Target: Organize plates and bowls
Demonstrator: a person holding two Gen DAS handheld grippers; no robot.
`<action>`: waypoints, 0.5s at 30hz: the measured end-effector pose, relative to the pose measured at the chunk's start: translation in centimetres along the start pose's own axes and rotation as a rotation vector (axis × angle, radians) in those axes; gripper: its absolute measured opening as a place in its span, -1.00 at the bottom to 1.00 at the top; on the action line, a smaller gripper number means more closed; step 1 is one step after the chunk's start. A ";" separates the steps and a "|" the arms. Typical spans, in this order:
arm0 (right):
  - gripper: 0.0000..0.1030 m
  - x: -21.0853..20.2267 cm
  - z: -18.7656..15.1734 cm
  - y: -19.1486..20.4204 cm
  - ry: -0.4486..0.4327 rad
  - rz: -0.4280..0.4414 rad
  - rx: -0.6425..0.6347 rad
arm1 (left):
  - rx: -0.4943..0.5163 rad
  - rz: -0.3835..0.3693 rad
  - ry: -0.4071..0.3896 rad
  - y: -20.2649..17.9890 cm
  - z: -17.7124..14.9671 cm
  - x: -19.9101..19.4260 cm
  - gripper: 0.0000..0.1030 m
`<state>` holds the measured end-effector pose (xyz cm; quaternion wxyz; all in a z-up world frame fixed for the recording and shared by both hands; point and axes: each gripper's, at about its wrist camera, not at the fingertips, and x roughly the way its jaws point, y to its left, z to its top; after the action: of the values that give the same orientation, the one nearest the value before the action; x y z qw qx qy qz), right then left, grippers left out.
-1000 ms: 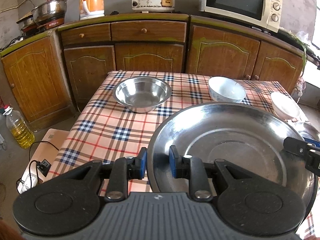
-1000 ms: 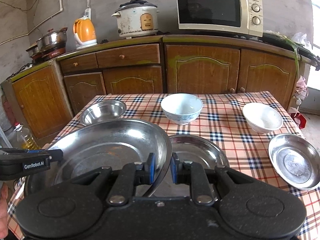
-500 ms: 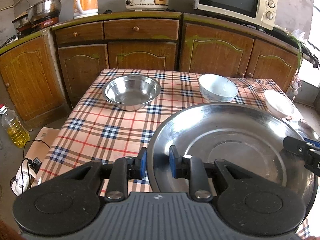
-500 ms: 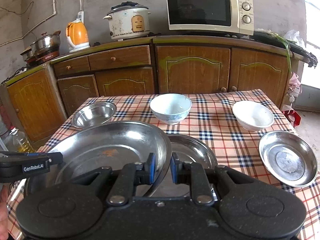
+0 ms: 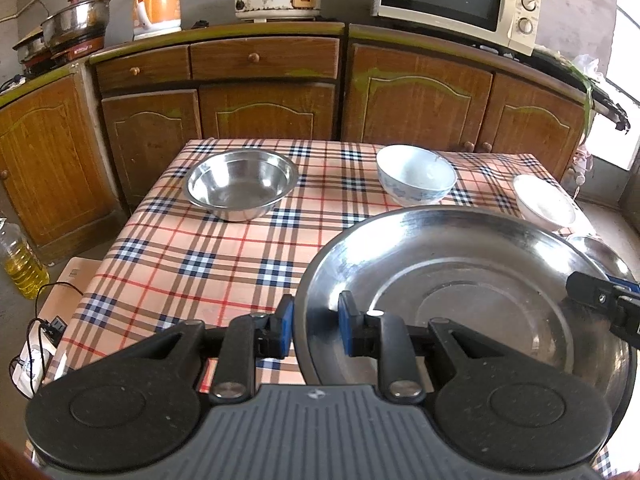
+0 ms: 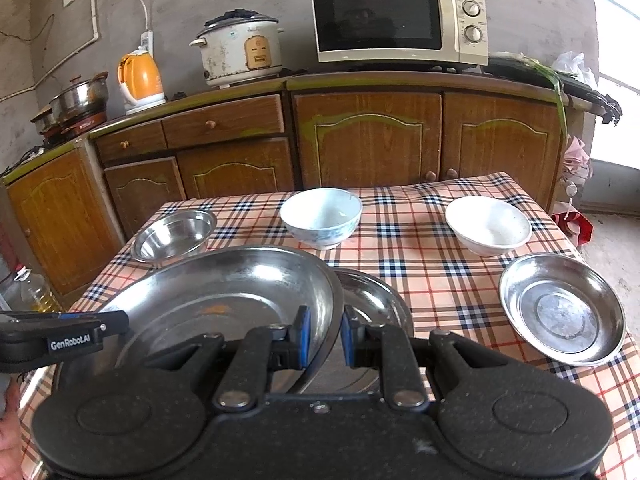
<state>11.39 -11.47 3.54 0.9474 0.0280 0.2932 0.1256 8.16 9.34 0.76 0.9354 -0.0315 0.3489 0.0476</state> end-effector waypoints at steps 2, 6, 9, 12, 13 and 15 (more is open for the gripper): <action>-0.57 -0.1 0.0 -0.3 0.000 -0.005 0.005 | 0.004 -0.003 0.000 -0.3 0.0 0.1 -0.55; -0.57 -0.1 -0.1 -1.1 -0.002 -0.013 0.019 | 0.014 -0.013 0.000 -0.9 0.0 0.3 -0.55; -0.57 -0.2 -0.2 -1.6 -0.004 -0.021 0.030 | 0.028 -0.017 -0.001 -1.5 0.0 0.3 -0.55; -0.57 -0.2 -0.1 -2.1 -0.005 -0.027 0.038 | 0.035 -0.022 -0.003 -1.9 0.1 0.4 -0.55; -0.57 -0.3 -0.2 -2.2 -0.006 -0.028 0.041 | 0.037 -0.024 -0.003 -2.0 0.1 0.5 -0.56; -0.57 -0.3 -0.2 -2.5 -0.007 -0.033 0.044 | 0.041 -0.027 -0.003 -2.2 0.2 0.6 -0.56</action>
<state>11.56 -13.94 3.25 0.9495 0.0443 0.2927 0.1035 8.95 7.17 0.58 0.9369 -0.0170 0.3480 0.0279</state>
